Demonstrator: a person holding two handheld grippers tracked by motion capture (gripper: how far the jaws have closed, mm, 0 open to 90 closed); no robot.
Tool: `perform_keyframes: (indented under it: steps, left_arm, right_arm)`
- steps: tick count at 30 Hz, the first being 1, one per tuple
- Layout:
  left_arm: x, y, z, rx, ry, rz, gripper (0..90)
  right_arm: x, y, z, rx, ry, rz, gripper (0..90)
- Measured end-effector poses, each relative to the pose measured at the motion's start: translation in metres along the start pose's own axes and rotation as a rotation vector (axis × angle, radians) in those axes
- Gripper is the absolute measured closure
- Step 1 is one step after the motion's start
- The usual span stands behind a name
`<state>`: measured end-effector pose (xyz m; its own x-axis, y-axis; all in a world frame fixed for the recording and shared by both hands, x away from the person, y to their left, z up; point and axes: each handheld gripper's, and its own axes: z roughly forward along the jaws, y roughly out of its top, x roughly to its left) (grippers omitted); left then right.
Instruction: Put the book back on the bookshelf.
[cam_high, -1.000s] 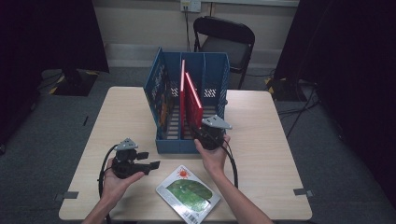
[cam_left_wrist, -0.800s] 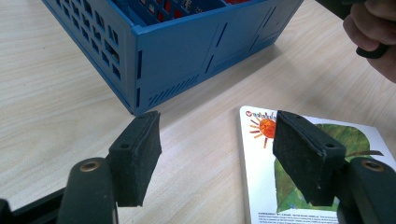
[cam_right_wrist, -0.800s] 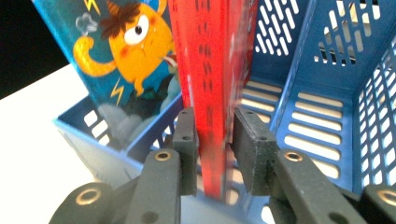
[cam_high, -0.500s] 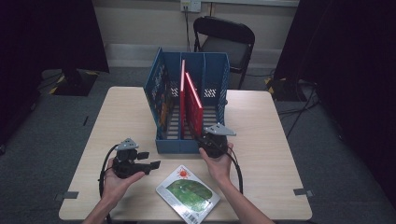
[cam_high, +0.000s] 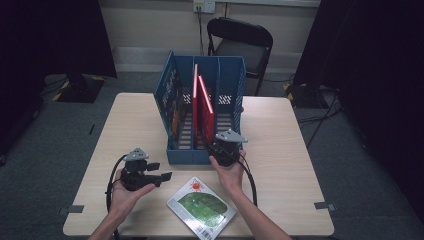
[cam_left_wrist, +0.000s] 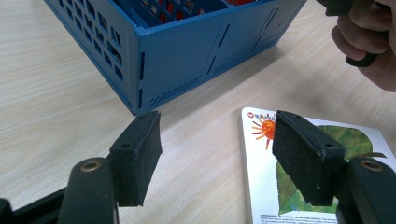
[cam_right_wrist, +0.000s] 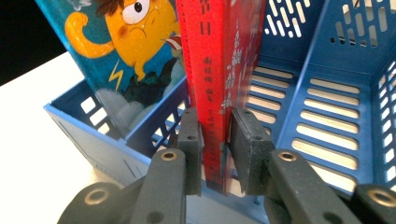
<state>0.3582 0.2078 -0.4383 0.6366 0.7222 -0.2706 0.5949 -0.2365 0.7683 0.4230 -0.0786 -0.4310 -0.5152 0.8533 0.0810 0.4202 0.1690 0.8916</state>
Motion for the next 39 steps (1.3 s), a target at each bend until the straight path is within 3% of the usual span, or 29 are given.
perform_keyframes:
  steps: [27, 39]
  left_arm:
    - [0.001, 0.000, -0.001, -0.003, 0.001, 0.002, 32.3]
    - [0.001, 0.000, -0.002, -0.001, 0.001, 0.002, 32.3]
  right_arm:
    - [0.011, 0.019, 0.031, 0.020, -0.012, -0.003, 72.0]
    - [0.010, 0.029, 0.043, 0.035, -0.008, -0.012, 71.0]
